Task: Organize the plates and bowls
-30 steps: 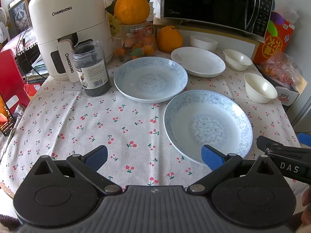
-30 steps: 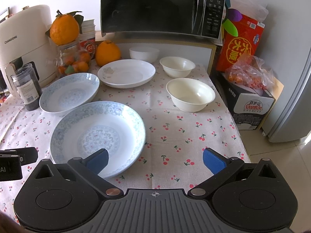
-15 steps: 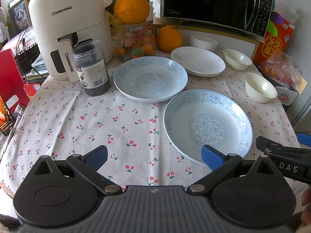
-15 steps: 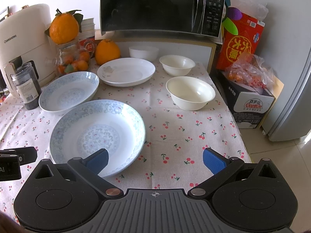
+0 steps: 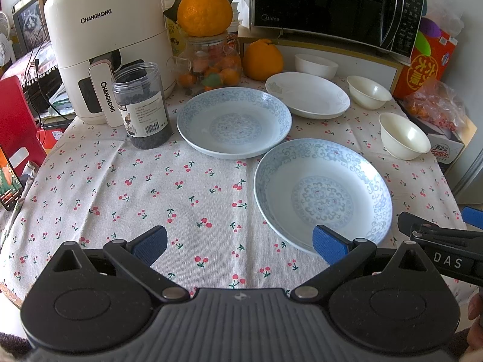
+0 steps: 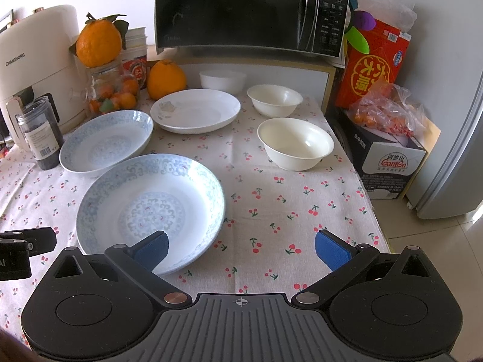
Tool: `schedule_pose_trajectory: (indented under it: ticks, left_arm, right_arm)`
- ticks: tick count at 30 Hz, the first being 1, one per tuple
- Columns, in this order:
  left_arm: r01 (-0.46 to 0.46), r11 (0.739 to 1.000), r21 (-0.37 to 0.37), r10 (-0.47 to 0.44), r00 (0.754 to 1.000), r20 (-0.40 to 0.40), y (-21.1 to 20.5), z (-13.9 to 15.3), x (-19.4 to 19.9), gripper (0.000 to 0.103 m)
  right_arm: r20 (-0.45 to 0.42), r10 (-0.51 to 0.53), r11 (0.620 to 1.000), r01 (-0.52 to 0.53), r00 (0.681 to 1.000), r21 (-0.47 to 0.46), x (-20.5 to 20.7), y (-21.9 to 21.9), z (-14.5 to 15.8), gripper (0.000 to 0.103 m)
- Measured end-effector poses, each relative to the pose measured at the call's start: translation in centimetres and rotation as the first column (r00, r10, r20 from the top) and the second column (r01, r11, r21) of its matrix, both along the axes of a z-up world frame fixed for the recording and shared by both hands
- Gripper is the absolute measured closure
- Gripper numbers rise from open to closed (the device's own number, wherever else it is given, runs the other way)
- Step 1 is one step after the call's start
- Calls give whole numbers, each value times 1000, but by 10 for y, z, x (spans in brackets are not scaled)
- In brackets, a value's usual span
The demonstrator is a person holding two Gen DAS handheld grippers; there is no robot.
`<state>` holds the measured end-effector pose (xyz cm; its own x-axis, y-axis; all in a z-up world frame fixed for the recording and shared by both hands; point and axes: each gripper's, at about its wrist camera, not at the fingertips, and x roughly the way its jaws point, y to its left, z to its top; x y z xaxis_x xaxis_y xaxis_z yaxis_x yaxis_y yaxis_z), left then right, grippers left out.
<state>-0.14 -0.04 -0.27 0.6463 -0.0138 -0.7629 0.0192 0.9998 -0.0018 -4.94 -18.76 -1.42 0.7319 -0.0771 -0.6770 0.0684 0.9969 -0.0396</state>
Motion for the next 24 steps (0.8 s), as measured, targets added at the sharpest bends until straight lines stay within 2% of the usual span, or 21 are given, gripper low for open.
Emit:
schedule_pose_trajectory:
  ticks: [13,24]
  left_arm:
    - [26,999,-19,-26,1000,-17,0,-4,-1,0]
    - [92,995,-39,-91,996,22,-1,1,-1,0]
  right_arm:
    - [-21,6,1000,-5,1000,13,1,-3,-3,0]
    - [-8,22,1000,-22,1000,10,-1,-2,4,0]
